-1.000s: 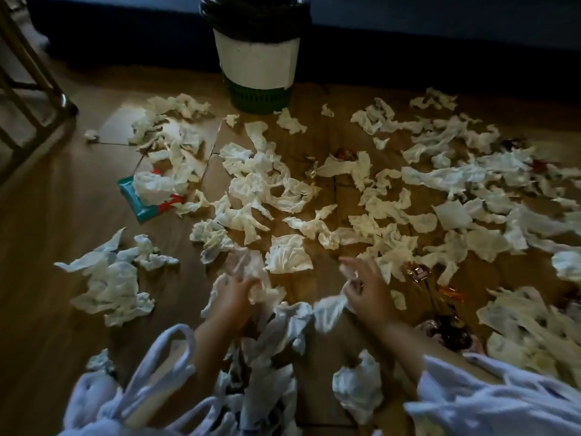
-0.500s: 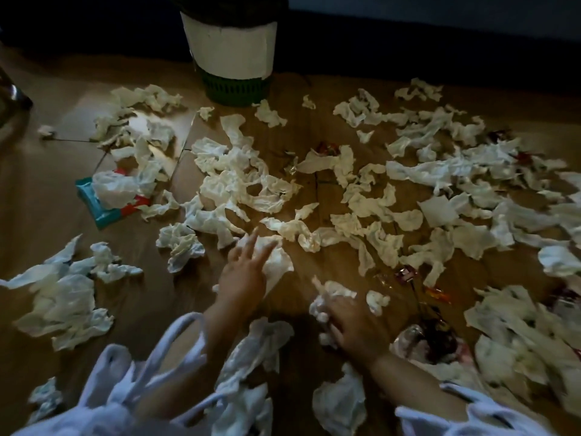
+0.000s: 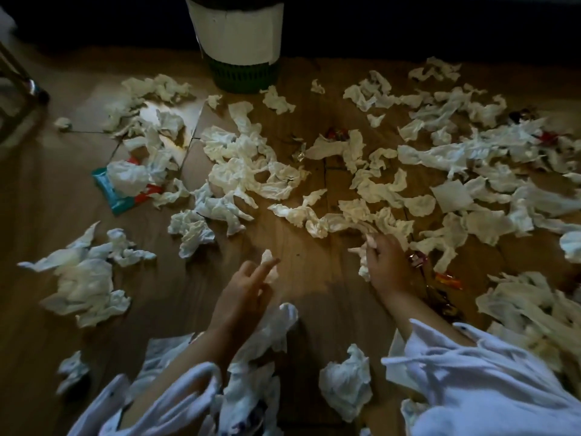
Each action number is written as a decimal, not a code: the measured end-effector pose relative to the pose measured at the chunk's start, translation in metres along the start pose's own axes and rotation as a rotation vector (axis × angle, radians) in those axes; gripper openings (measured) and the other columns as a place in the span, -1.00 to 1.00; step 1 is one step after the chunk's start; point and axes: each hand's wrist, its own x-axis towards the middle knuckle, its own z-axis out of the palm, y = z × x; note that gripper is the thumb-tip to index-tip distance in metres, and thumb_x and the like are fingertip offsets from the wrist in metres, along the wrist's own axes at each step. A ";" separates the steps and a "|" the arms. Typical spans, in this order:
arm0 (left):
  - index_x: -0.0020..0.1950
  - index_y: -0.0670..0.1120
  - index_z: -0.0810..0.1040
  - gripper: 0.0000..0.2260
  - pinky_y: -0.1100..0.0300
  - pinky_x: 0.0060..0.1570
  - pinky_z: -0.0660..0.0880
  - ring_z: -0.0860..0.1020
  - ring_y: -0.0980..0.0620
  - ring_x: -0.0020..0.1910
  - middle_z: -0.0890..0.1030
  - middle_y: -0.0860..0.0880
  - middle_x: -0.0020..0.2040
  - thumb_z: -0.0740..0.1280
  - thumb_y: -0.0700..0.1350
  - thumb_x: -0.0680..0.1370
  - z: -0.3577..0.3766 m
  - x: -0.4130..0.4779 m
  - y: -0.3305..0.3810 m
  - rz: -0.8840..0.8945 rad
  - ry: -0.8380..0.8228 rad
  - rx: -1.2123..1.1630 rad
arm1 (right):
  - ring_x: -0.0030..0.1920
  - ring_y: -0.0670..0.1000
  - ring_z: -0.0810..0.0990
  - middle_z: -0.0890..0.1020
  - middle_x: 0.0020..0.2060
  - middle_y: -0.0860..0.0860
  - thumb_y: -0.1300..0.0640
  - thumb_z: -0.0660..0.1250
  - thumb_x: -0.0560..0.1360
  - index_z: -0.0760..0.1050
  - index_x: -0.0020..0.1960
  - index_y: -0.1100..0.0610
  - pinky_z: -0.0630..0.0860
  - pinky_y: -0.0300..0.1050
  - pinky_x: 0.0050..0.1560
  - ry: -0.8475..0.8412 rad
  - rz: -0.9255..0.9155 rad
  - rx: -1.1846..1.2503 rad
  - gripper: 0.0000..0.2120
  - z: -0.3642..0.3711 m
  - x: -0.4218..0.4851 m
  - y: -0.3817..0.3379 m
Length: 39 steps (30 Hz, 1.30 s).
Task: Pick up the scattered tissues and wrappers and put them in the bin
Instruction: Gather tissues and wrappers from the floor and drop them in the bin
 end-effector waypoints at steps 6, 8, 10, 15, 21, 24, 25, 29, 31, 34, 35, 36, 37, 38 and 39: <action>0.43 0.16 0.18 -0.44 0.16 0.05 0.47 0.40 -0.02 0.25 0.25 -0.07 0.41 0.09 0.30 0.46 0.024 -0.052 -0.002 -0.005 -0.237 0.370 | 0.24 0.24 0.33 0.33 0.29 0.18 -0.08 0.19 0.54 0.43 0.22 0.06 0.39 0.05 0.12 -0.215 0.032 -0.520 -0.67 0.009 -0.053 0.016; 0.47 0.13 0.12 -0.48 0.19 0.17 0.42 0.33 0.02 0.32 0.18 -0.01 0.46 0.11 0.20 0.54 0.030 -0.055 -0.005 -0.082 -0.323 0.365 | 0.26 0.20 0.32 0.33 0.28 0.15 0.01 0.13 0.55 0.35 0.30 0.06 0.37 -0.03 0.14 -0.348 -0.083 -0.501 -0.66 0.009 -0.061 0.017; 0.43 0.07 0.21 -0.55 0.25 0.15 0.42 0.37 0.07 0.27 0.29 0.01 0.39 0.19 0.08 0.56 0.025 -0.052 -0.005 -0.086 -0.273 0.246 | 0.28 0.12 0.33 0.33 0.27 0.09 0.21 0.17 0.53 0.30 0.34 0.09 0.36 -0.11 0.16 -0.468 -0.134 -0.385 -0.63 0.003 -0.062 0.007; 0.33 -0.02 0.36 -0.60 0.10 0.07 0.48 0.48 0.00 0.13 0.49 -0.03 0.22 0.33 -0.08 0.51 -0.010 -0.035 -0.018 -0.188 -0.004 -0.147 | 0.06 0.02 0.47 0.52 0.05 0.03 0.21 0.23 0.45 0.44 0.19 0.09 0.50 -0.02 0.04 -0.406 -0.290 0.002 -0.69 -0.010 -0.090 -0.019; -0.09 -0.14 0.60 -0.85 0.16 -0.20 0.38 0.52 -0.02 -0.19 0.59 -0.07 -0.15 0.31 -0.08 0.53 -0.044 -0.044 -0.041 -0.382 0.315 -0.251 | 0.13 0.13 0.40 0.43 0.17 0.06 -0.35 -0.01 0.45 0.39 0.15 -0.10 0.33 0.02 0.06 -0.486 -0.907 -0.440 -0.54 0.006 -0.158 0.016; -0.37 -0.11 0.53 -0.67 0.07 -0.31 0.39 0.50 -0.04 -0.35 0.56 -0.09 -0.38 0.29 0.02 0.54 -0.058 -0.059 -0.060 -0.495 0.388 -0.314 | -0.07 0.09 0.58 0.54 0.04 0.06 -0.12 -0.03 0.56 0.39 0.06 -0.04 0.53 -0.09 -0.14 -0.467 -1.089 -0.457 -0.71 0.015 -0.143 0.011; -0.39 -0.14 0.52 -0.65 0.06 -0.31 0.38 0.49 -0.04 -0.36 0.54 -0.09 -0.41 0.30 0.03 0.53 -0.062 -0.065 -0.065 -0.518 0.384 -0.292 | -0.19 0.04 0.61 0.53 -0.02 0.04 -0.05 -0.02 0.57 0.39 0.00 -0.01 0.54 -0.19 -0.29 -0.452 -1.062 -0.450 -0.76 0.017 -0.136 0.000; -0.26 -0.17 0.63 -0.73 0.10 -0.05 0.44 0.54 -0.09 -0.05 0.59 -0.10 -0.06 0.42 0.04 0.44 -0.067 -0.086 -0.084 -0.533 0.281 -0.050 | -0.43 0.01 0.57 0.58 -0.30 0.02 0.05 -0.04 0.60 0.47 -0.15 0.08 0.46 -0.22 -0.47 -0.471 -0.791 -0.298 -0.66 0.037 -0.110 -0.031; -0.16 -0.16 0.66 -0.70 0.06 0.06 0.47 0.51 -0.14 0.12 0.56 -0.12 0.18 0.48 0.09 0.36 -0.058 -0.095 -0.092 -0.532 0.118 0.071 | -0.28 0.14 0.63 0.62 -0.22 0.12 0.02 0.12 0.51 0.52 -0.05 0.17 0.55 -0.09 -0.29 -0.546 -0.573 -0.157 -0.72 0.042 -0.104 -0.050; -0.06 -0.18 0.64 -0.65 0.14 -0.05 0.44 0.54 -0.16 0.05 0.57 -0.11 0.16 0.52 0.05 0.32 -0.043 -0.106 -0.091 -0.518 0.051 0.059 | 0.00 0.14 0.58 0.61 0.00 0.12 -0.02 0.24 0.53 0.51 0.12 0.19 0.49 0.01 0.02 -0.522 -0.313 -0.042 -0.69 0.043 -0.100 -0.076; 0.02 -0.20 0.62 -0.65 0.16 -0.06 0.41 0.55 -0.16 0.05 0.56 -0.12 0.15 0.51 -0.01 0.35 -0.039 -0.106 -0.089 -0.529 0.068 0.028 | -0.04 0.08 0.58 0.61 -0.05 0.06 -0.05 0.25 0.52 0.51 0.09 0.13 0.49 -0.01 0.00 -0.519 -0.274 -0.011 -0.72 0.042 -0.100 -0.082; 0.11 -0.21 0.59 -0.64 0.17 -0.04 0.39 0.55 -0.15 0.09 0.56 -0.15 0.17 0.48 -0.06 0.39 -0.037 -0.104 -0.086 -0.555 0.079 -0.005 | -0.12 0.03 0.58 0.60 -0.14 0.01 -0.07 0.26 0.51 0.51 0.00 0.07 0.50 -0.03 -0.08 -0.520 -0.234 0.050 -0.78 0.042 -0.101 -0.088; 0.18 -0.22 0.56 -0.62 0.16 0.01 0.39 0.54 -0.14 0.12 0.56 -0.17 0.18 0.46 -0.10 0.41 -0.035 -0.100 -0.084 -0.588 0.107 -0.042 | -0.22 -0.01 0.56 0.58 -0.25 -0.03 -0.07 0.28 0.50 0.49 -0.11 0.04 0.49 -0.07 -0.18 -0.523 -0.201 0.120 -0.82 0.041 -0.102 -0.093; 0.21 -0.22 0.54 -0.60 0.15 0.05 0.40 0.54 -0.13 0.14 0.58 -0.19 0.17 0.46 -0.12 0.42 -0.037 -0.092 -0.081 -0.637 0.143 -0.090 | -0.29 -0.04 0.54 0.55 -0.32 -0.04 -0.05 0.29 0.49 0.47 -0.18 0.04 0.46 -0.13 -0.25 -0.530 -0.158 0.195 -0.82 0.039 -0.101 -0.099; 0.20 -0.22 0.55 -0.62 0.14 0.06 0.41 0.55 -0.14 0.13 0.60 -0.21 0.13 0.46 -0.14 0.41 -0.039 -0.080 -0.079 -0.684 0.206 -0.147 | -0.33 -0.07 0.52 0.53 -0.36 -0.05 -0.03 0.31 0.49 0.45 -0.22 0.03 0.43 -0.19 -0.30 -0.525 -0.129 0.246 -0.82 0.038 -0.097 -0.103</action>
